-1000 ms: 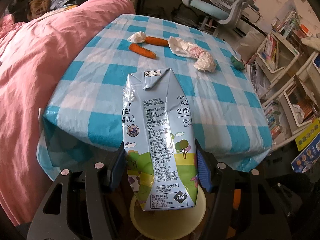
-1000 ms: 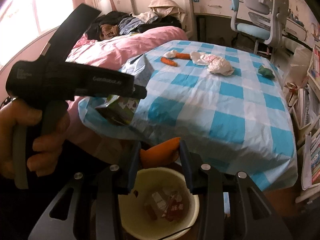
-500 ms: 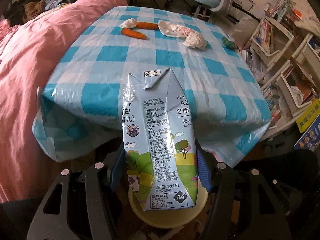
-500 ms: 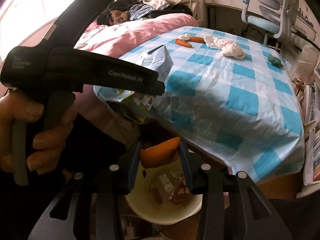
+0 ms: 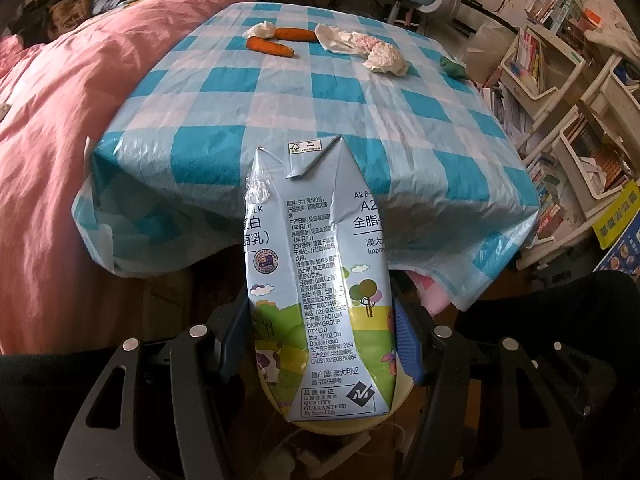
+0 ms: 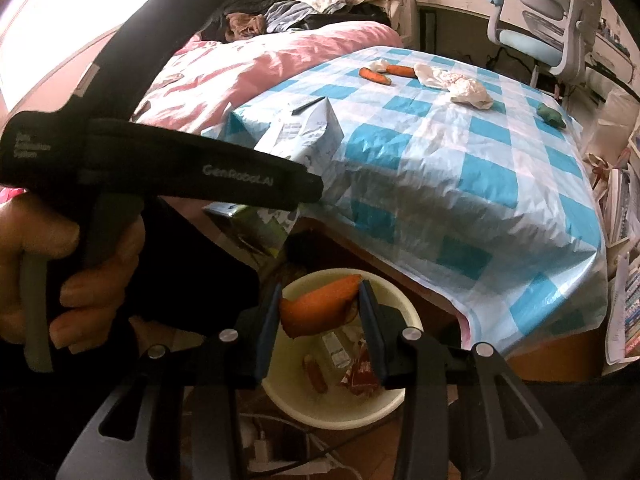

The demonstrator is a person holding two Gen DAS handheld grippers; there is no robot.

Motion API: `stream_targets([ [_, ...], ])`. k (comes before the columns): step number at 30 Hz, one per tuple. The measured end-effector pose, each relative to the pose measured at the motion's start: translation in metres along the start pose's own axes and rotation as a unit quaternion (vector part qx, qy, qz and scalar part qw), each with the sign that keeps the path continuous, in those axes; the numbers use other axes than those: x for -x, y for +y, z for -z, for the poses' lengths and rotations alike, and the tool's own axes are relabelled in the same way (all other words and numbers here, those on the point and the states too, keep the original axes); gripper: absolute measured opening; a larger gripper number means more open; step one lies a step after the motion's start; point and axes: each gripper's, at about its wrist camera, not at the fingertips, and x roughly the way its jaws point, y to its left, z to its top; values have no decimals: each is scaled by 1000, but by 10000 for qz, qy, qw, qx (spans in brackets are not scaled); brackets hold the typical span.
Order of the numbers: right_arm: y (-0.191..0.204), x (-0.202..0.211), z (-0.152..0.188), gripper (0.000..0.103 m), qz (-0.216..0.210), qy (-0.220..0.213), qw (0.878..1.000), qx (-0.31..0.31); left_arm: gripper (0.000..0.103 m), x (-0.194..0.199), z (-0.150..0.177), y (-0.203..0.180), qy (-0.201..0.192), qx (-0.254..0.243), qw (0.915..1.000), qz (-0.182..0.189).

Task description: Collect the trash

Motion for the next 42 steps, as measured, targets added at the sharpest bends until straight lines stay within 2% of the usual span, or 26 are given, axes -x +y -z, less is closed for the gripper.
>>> stream_targets([
  [7, 4, -1, 5, 40, 74, 101, 9999, 53, 59, 1, 14, -2, 133, -86, 9999, -6],
  [11, 4, -3, 6, 48, 135, 147, 9998, 49, 59, 2, 16, -2, 141, -77, 9999, -15],
  [16, 3, -3, 7, 53, 171, 133, 9998, 17, 60, 3, 15, -1, 107, -30, 9999, -65],
  [24, 1, -2, 6, 58, 208, 104, 9997, -27, 65, 10, 13, -4, -118, -145, 9995, -246],
  [37, -2, 0, 5, 71, 344, -22, 9994, -79, 83, 28, 6, 0, -694, -55, 9962, -531],
  [42, -2, 2, 4, 74, 389, -113, 9991, -90, 87, 34, 5, 0, -883, -47, 9941, -628],
])
